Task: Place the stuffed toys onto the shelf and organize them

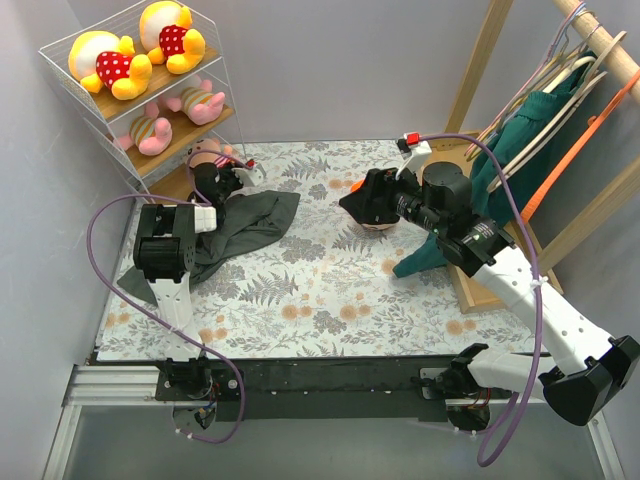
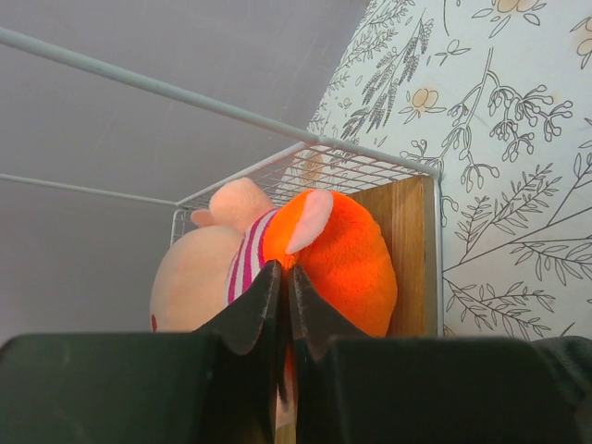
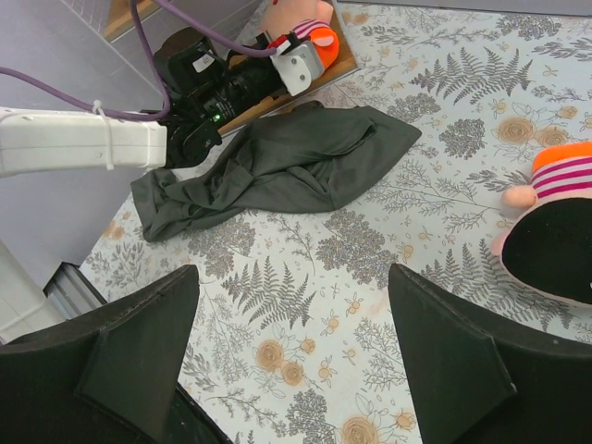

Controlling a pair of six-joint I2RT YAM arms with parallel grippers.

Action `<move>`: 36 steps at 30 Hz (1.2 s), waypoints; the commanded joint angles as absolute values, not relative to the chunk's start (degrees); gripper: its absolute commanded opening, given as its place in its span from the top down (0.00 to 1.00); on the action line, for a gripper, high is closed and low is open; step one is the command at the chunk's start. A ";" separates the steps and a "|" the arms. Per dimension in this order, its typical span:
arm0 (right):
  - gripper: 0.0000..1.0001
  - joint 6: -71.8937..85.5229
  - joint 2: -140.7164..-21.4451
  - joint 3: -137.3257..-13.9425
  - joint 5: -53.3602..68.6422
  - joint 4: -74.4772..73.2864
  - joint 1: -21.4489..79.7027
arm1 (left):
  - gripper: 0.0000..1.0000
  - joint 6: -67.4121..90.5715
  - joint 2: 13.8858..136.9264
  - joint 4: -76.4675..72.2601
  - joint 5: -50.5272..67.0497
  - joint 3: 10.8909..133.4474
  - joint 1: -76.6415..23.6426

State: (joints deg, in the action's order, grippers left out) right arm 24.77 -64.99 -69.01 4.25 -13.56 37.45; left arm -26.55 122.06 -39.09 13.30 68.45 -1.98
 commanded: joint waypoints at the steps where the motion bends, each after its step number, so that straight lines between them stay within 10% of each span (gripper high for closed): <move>1: 0.10 23.38 -64.69 -72.16 3.69 -13.01 37.26 | 1.00 -27.77 122.52 -40.26 14.41 70.84 -1.76; 3: 0.10 23.38 -64.86 -72.33 4.22 -13.36 37.27 | 0.93 -27.42 122.69 -40.43 14.06 70.75 -1.67; 8: 0.10 23.47 -64.95 -72.60 4.05 -14.32 37.18 | 0.39 -26.46 121.21 -41.92 12.84 68.47 -1.93; 14: 0.10 22.85 -65.65 -71.54 1.16 -17.66 37.27 | 0.09 -23.29 114.88 -43.60 7.84 63.73 -4.21; 27: 0.13 4.16 -75.05 -74.71 -8.78 -23.03 37.18 | 0.02 1.56 92.84 -37.80 9.49 49.67 -15.19; 36: 0.12 -15.54 -80.76 -66.54 -18.45 -14.25 37.27 | 0.02 39.88 80.69 -23.13 33.13 52.64 -16.17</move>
